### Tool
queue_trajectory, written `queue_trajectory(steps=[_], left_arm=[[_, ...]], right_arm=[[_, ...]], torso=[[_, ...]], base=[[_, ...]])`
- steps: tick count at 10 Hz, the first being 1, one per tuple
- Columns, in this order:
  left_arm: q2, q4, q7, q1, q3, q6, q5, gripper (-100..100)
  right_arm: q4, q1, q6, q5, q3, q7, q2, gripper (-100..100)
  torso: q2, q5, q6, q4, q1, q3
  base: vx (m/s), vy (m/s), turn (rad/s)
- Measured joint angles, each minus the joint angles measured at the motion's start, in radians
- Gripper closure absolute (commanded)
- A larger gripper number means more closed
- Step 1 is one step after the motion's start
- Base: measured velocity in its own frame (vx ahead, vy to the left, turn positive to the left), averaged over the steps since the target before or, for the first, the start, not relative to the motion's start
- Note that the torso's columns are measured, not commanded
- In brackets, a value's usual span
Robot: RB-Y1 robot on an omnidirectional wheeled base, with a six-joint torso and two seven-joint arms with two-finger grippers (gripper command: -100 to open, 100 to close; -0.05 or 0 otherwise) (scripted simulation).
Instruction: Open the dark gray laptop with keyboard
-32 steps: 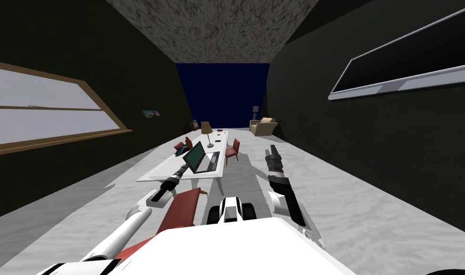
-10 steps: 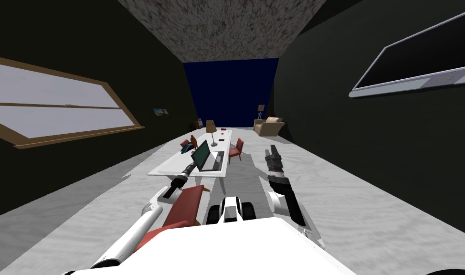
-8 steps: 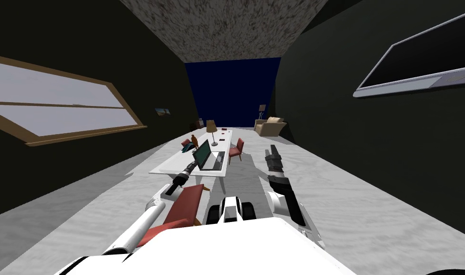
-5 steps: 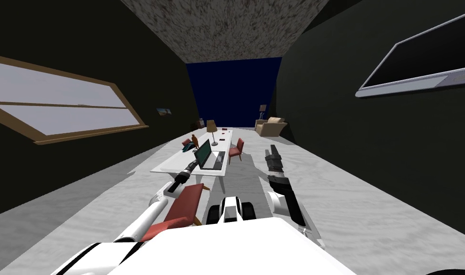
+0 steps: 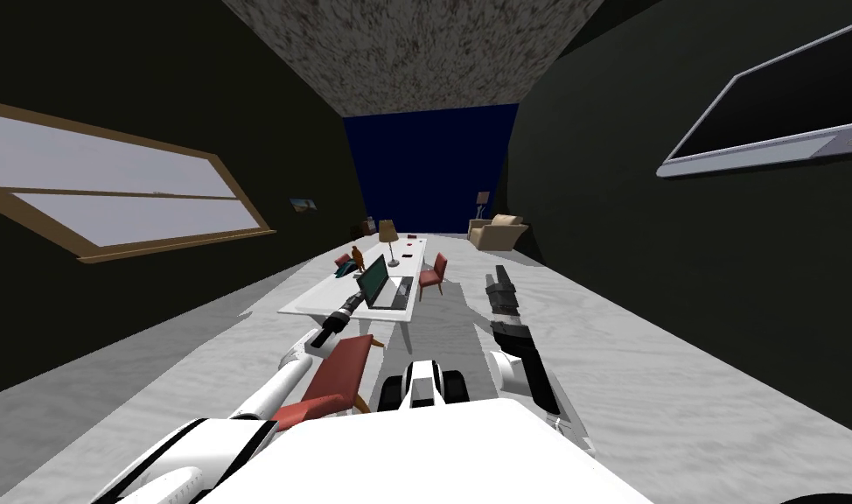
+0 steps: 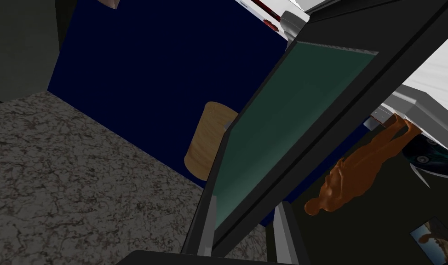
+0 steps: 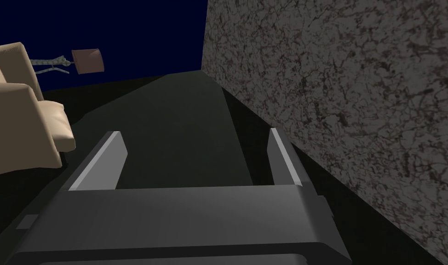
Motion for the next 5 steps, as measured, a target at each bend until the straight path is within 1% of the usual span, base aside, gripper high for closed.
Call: queue_trajectory(steps=[1,2,3,4,5], left_arm=[[-0.002,0.015,-0.003,-0.003,0.001,-0.002,0.000,100],[-0.009,0.060,-0.023,-0.038,-0.008,-0.025,-0.004,100],[-0.008,0.100,-0.035,-0.065,-0.013,-0.044,-0.006,100],[-0.003,0.112,-0.036,-0.068,-0.014,-0.043,-0.006,100],[-0.004,0.140,-0.050,-0.094,-0.024,-0.057,-0.009,100]], right_arm=[[0.000,0.000,0.000,0.000,0.000,0.000,0.000,0],[0.000,0.000,0.000,0.000,0.000,0.000,0.000,0],[0.000,0.000,0.000,0.000,0.000,0.000,0.000,0],[0.000,0.000,0.000,0.000,0.000,0.000,0.000,0],[0.000,0.000,0.000,0.000,0.000,0.000,0.000,0]], torso=[[-0.001,0.001,-0.001,-0.002,0.002,-0.001],[-0.001,0.000,0.000,0.000,-0.001,-0.001],[0.000,0.000,0.000,0.000,-0.002,0.000],[0.000,0.001,0.000,-0.001,0.000,0.000],[0.001,0.000,-0.001,0.000,-0.001,0.000]], base=[[-0.017,-0.035,0.100],[-0.024,-0.052,0.052],[-0.007,-0.028,-0.020],[-0.030,-0.051,0.102],[-0.029,-0.055,0.042]])
